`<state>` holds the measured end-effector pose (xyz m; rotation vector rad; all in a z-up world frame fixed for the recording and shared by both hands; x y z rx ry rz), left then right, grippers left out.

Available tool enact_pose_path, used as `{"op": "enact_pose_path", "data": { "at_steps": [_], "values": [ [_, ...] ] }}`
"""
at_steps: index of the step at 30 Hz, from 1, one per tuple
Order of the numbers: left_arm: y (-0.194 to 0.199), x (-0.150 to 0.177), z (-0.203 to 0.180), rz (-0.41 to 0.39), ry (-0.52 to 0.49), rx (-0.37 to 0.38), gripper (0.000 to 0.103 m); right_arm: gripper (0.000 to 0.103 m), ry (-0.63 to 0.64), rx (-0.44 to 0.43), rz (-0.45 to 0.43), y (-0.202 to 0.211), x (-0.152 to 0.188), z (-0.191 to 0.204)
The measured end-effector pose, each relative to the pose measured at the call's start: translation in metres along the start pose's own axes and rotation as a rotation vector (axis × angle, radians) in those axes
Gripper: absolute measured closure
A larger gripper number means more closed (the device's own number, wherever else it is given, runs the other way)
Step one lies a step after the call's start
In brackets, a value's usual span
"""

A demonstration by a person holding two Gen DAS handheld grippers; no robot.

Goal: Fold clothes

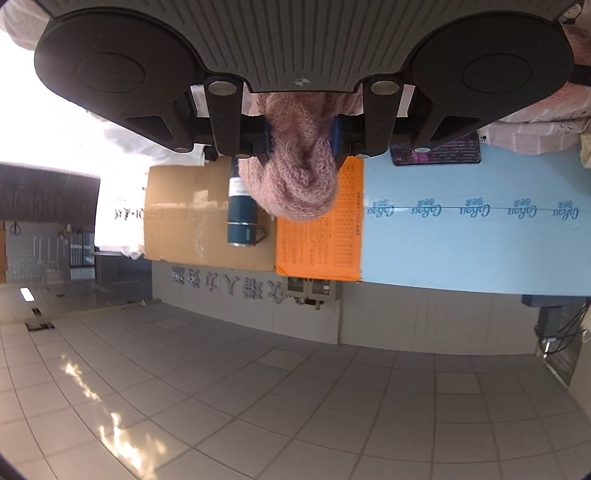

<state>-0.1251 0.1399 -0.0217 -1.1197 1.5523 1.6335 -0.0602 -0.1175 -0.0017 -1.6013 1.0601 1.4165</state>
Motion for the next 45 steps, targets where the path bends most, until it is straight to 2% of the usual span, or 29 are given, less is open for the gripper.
{"op": "enact_pose_path", "data": {
  "at_steps": [3,7,9,11,16,21,23,25,28,29,31,34,36,38,41,43,45],
  "values": [
    [0.003,-0.001,0.005,-0.031,0.043,0.022,0.001,0.077,0.19,-0.087,-0.048,0.002,0.002,0.042],
    [0.021,-0.006,0.027,-0.176,0.223,0.042,0.001,0.076,0.409,-0.226,-0.098,0.009,0.011,0.09],
    [0.028,-0.009,0.039,-0.227,0.32,0.043,0.0,0.076,0.457,-0.31,-0.093,0.013,0.014,0.108],
    [0.03,-0.009,0.049,-0.244,0.388,0.044,0.0,0.076,0.445,-0.399,-0.056,0.015,0.015,0.118],
    [0.034,-0.008,0.057,-0.308,0.457,0.067,0.0,0.075,0.326,-0.582,0.103,0.007,0.012,0.131],
    [0.035,-0.009,0.057,-0.321,0.478,0.125,0.0,0.068,0.155,-0.688,0.193,-0.007,0.011,0.124],
    [0.035,-0.011,0.055,-0.308,0.476,0.157,0.0,0.045,0.063,-0.75,0.21,-0.01,0.014,0.117],
    [0.033,-0.014,0.052,-0.282,0.477,0.199,0.0,0.032,-0.043,-0.86,0.222,-0.011,0.013,0.104],
    [0.031,-0.017,0.047,-0.257,0.48,0.24,0.0,0.026,-0.213,-1.031,0.214,-0.011,0.005,0.075],
    [0.031,-0.018,0.045,-0.249,0.479,0.25,0.0,0.018,-0.276,-1.066,0.198,-0.01,0.002,0.062],
    [0.03,-0.017,0.04,-0.218,0.478,0.244,0.0,0.01,-0.377,-1.071,0.148,-0.008,-0.001,0.033],
    [0.028,-0.013,0.031,-0.171,0.46,0.259,0.001,0.005,-0.524,-0.955,0.113,-0.013,0.004,-0.003],
    [0.023,-0.012,0.017,-0.114,0.4,0.252,0.001,0.005,-0.631,-0.887,0.135,-0.024,0.009,-0.02],
    [0.018,-0.009,0.007,-0.064,0.354,0.266,0.005,0.005,-0.725,-0.858,0.196,-0.038,0.015,-0.026],
    [0.014,-0.006,-0.006,-0.019,0.284,0.277,0.016,0.005,-0.753,-0.829,0.256,-0.047,0.02,-0.026],
    [0.012,-0.004,-0.014,-0.011,0.222,0.258,0.041,0.005,-0.741,-0.813,0.273,-0.048,0.021,-0.025],
    [0.011,-0.002,-0.021,-0.015,0.186,0.247,0.051,0.005,-0.733,-0.818,0.268,-0.048,0.021,-0.025]
  ]
}}
Point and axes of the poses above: each gripper's, at about its wrist camera, not at the fingertips, and y roughly against the way its jaws point, z to its left, x to its underside, the point moved 1 cm from there along -y, roughly the way its jaws point, and after that the axes turned 4 degrees about -x, right-handed, at the moved point
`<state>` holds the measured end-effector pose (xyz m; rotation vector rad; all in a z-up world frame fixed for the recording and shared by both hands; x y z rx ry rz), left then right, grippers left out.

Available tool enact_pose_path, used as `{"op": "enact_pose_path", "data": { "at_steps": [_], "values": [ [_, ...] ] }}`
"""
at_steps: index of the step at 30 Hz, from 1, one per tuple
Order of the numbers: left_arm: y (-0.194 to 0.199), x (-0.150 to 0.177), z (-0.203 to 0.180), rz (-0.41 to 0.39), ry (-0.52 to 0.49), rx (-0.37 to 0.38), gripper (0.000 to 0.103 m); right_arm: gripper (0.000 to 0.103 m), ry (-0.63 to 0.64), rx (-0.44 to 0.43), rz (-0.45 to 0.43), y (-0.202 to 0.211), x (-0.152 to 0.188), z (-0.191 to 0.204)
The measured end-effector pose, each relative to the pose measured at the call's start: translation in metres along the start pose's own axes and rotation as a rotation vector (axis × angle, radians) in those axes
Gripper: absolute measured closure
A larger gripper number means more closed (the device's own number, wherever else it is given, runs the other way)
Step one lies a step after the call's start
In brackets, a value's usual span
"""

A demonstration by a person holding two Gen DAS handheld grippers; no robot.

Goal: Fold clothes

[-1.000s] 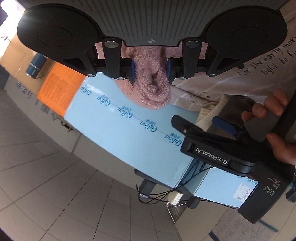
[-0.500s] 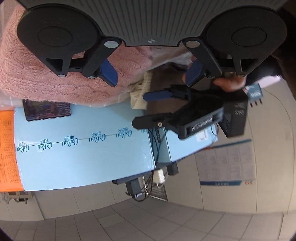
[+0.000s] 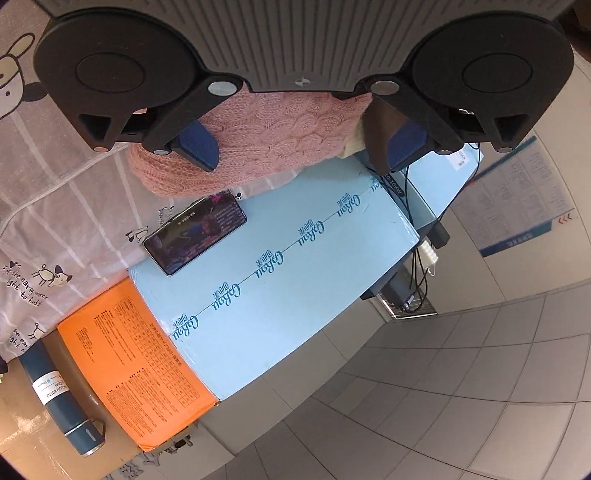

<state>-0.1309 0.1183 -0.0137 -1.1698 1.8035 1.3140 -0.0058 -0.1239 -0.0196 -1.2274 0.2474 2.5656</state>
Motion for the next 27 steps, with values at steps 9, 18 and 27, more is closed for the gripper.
{"op": "enact_pose_path", "data": {
  "at_steps": [9,18,27],
  "values": [
    [0.015,-0.015,-0.009,-0.141,-0.081,0.006,0.081,0.005,-0.002,-0.024,-0.037,0.006,0.001,-0.001],
    [0.0,-0.006,0.023,-0.062,-0.018,-0.18,0.076,0.005,0.04,-0.13,0.008,0.004,0.002,0.008],
    [-0.002,-0.004,0.026,-0.065,-0.001,-0.19,0.058,0.005,0.079,-0.048,0.152,-0.017,0.01,0.011]
  ]
}}
Point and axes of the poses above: each gripper's, at about its wrist camera, not at the fingertips, and y roughly against the way its jaws point, z to its left, x to its underside, the point moved 1 cm from there along -y, roughly the way its jaws point, and after that the axes turned 4 degrees about -x, right-handed, at the moved point
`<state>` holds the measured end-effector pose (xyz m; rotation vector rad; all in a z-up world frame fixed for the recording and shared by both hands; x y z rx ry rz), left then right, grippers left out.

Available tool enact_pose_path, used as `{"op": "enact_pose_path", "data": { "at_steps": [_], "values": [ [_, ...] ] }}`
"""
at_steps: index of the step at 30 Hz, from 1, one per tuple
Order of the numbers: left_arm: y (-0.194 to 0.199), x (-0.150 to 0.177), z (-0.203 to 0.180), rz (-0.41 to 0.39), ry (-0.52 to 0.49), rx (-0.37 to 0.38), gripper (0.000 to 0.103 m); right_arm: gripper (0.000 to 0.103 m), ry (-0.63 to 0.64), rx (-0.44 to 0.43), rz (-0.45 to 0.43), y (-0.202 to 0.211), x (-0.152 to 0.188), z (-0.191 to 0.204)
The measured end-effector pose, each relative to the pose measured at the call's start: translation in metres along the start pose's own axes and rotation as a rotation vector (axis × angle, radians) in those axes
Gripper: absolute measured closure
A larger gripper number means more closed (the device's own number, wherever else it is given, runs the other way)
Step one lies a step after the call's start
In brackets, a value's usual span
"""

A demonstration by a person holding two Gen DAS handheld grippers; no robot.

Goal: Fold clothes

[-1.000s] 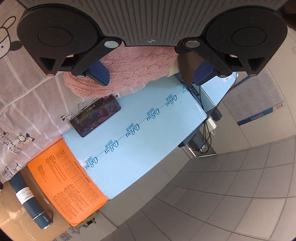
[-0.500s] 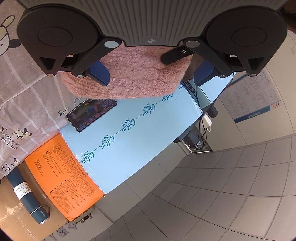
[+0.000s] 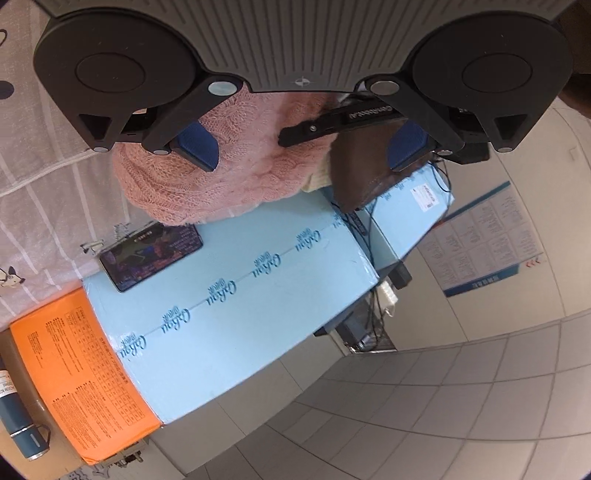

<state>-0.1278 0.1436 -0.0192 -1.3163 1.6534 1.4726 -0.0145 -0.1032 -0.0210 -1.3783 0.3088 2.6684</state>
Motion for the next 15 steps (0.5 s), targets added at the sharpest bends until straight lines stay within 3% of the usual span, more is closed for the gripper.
{"op": "enact_pose_path", "data": {
  "at_steps": [3,5,8,10,13,15],
  "values": [
    [0.003,-0.001,0.003,-0.017,0.025,0.015,0.046,0.005,-0.001,0.102,0.064,-0.013,0.002,-0.004],
    [0.008,-0.004,0.004,-0.061,0.035,0.035,0.045,0.005,0.011,0.151,0.081,-0.017,0.005,-0.006],
    [0.017,-0.008,0.009,-0.127,0.062,0.026,0.041,0.005,0.005,0.157,0.072,-0.015,0.006,-0.008],
    [0.015,-0.009,0.011,-0.12,0.061,-0.013,0.027,0.005,-0.007,0.155,0.064,-0.013,0.005,-0.01],
    [0.0,-0.005,0.007,-0.026,-0.018,-0.145,0.022,0.005,-0.018,0.141,0.048,-0.01,0.003,-0.011],
    [-0.008,-0.001,0.002,0.017,-0.071,-0.188,0.018,0.005,-0.018,0.137,0.048,-0.01,0.002,-0.01]
  ]
}}
Point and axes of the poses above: each gripper's, at about its wrist camera, not at the fingertips, and y roughly against the way its jaws point, z to its left, x to its underside, the point moved 1 cm from there along -y, roughly the way its jaws point, and after that the axes turned 4 degrees about -x, right-handed, at the moved point
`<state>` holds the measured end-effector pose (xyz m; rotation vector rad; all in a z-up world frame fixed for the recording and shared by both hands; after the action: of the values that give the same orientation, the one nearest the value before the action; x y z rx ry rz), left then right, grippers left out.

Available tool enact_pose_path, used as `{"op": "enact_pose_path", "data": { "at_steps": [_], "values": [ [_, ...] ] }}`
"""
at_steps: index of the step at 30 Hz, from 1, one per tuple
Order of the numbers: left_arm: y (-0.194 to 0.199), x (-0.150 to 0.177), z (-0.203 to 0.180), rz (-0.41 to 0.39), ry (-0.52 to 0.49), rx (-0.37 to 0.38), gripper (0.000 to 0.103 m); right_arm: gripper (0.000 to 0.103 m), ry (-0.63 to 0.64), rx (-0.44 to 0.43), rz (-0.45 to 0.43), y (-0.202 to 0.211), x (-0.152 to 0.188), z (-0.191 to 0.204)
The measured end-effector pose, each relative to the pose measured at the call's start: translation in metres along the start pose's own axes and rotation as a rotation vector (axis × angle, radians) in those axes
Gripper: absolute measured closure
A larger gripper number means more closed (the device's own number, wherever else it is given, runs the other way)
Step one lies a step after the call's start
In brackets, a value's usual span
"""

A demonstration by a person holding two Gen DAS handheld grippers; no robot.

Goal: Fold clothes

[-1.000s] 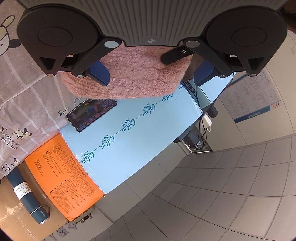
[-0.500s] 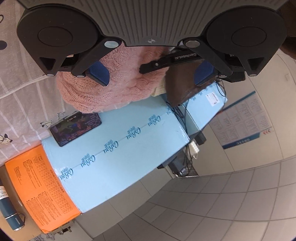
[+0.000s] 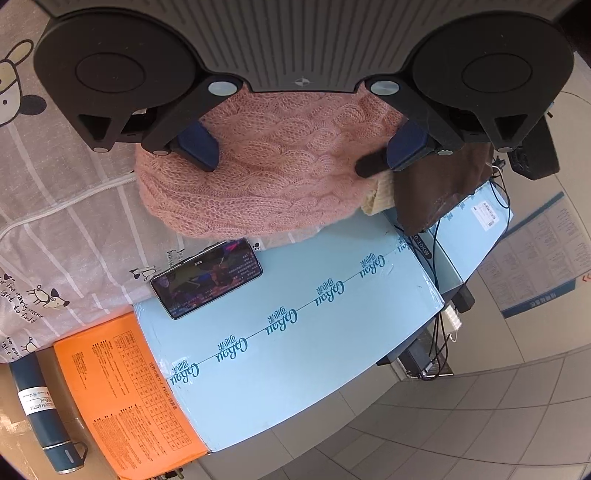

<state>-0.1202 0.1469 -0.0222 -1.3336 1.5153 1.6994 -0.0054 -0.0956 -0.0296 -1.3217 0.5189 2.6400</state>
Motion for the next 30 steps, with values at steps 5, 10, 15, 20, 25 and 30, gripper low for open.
{"op": "enact_pose_path", "data": {
  "at_steps": [5,10,15,20,25,30],
  "values": [
    [0.006,0.0,0.005,-0.006,0.07,0.06,0.006,0.005,0.012,0.03,0.015,-0.004,0.0,0.001],
    [0.017,0.0,0.015,-0.032,0.184,0.152,0.006,0.004,-0.01,0.0,-0.08,0.009,-0.001,0.0],
    [0.024,0.001,0.022,-0.041,0.275,0.228,0.003,0.001,-0.052,0.071,-0.207,0.023,-0.006,-0.006],
    [0.015,0.006,0.017,0.01,0.272,0.239,0.002,0.001,-0.1,0.214,-0.124,0.009,-0.007,-0.019],
    [0.007,0.011,0.013,0.061,0.27,0.25,0.0,0.001,-0.114,0.276,-0.063,0.0,-0.005,-0.025],
    [-0.002,0.016,0.009,0.111,0.268,0.261,0.0,0.001,-0.126,0.271,0.035,-0.012,0.0,-0.028]
  ]
}}
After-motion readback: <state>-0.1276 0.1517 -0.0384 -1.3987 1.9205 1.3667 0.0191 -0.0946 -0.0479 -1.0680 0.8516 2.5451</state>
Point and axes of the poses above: each gripper's, at about its wrist camera, not at the fingertips, and y roughly against the way its jaws point, z to its left, x to its underside, the point moved 1 cm from there along -y, roughly the way its jaws point, and after that the axes turned 4 degrees about -x, right-handed, at the moved point
